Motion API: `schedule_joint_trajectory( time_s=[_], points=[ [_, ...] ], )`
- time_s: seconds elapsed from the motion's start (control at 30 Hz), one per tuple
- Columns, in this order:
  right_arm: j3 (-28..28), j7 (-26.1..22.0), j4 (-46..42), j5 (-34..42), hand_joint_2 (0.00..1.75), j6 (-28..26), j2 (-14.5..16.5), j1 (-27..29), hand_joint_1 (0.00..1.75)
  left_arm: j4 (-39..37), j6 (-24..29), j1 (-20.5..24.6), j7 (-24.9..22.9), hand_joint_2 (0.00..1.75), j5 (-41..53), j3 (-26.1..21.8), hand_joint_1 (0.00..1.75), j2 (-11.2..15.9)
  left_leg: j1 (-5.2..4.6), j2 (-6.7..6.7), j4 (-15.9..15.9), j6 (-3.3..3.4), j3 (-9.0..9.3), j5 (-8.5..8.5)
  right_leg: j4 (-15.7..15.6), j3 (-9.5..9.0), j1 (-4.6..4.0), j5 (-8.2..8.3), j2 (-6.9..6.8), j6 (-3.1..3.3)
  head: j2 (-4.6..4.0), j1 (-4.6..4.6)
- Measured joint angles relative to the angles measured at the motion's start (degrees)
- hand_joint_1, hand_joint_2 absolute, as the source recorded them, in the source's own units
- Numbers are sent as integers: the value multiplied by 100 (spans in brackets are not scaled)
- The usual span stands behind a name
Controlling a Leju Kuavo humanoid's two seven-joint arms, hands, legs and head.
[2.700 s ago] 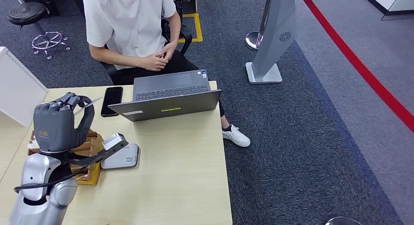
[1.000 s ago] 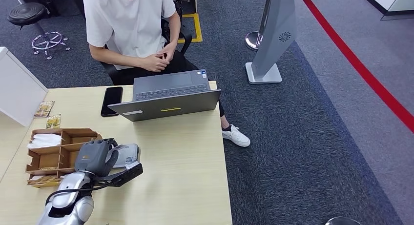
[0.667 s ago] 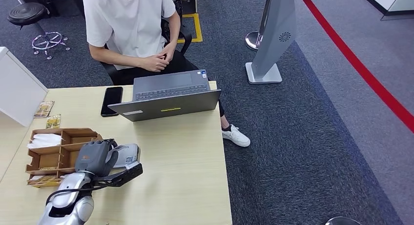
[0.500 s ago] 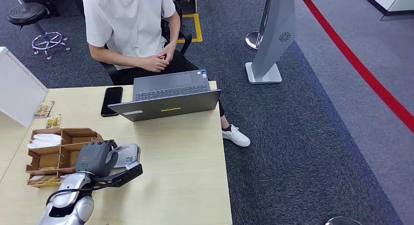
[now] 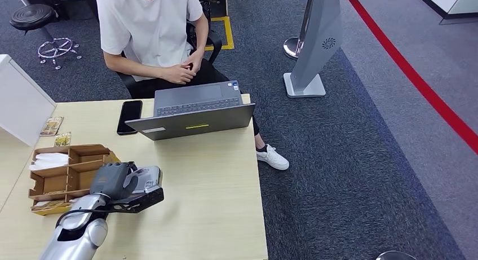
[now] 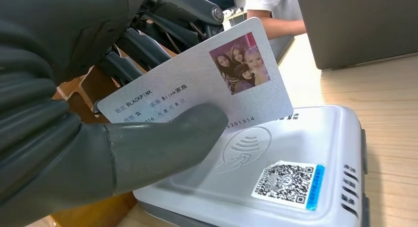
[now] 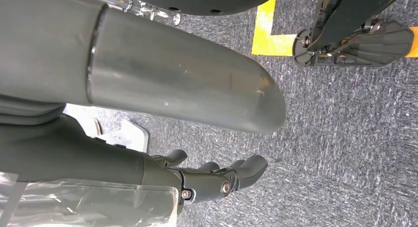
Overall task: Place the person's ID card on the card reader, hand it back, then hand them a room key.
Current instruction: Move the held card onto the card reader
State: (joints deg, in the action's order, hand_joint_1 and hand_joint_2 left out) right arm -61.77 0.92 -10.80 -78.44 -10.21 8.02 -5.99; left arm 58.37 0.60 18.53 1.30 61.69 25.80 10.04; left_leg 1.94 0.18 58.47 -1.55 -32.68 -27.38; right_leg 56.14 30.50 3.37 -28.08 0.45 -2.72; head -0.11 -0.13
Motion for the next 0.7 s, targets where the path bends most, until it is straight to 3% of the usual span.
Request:
schedule_joint_trajectory(
  time_s=[0.17,0.4,0.7],
  points=[
    [-1,0,0,3,0,-2,0,0,0,-26,156,42,20,175,-101,39,175,44,0,1,0,0,5,1,0,-3,0,1,1,0,0,0],
    [-13,-1,0,5,0,-4,0,3,0,913,1703,-317,116,175,369,43,175,-58,-1,-2,1,2,-6,-1,0,3,1,0,0,0,0,2],
    [-15,0,0,4,0,-7,0,3,0,1617,1804,-504,115,175,439,40,175,-97,0,-1,1,2,-7,-1,0,7,0,-1,-1,0,0,0]
  ],
)
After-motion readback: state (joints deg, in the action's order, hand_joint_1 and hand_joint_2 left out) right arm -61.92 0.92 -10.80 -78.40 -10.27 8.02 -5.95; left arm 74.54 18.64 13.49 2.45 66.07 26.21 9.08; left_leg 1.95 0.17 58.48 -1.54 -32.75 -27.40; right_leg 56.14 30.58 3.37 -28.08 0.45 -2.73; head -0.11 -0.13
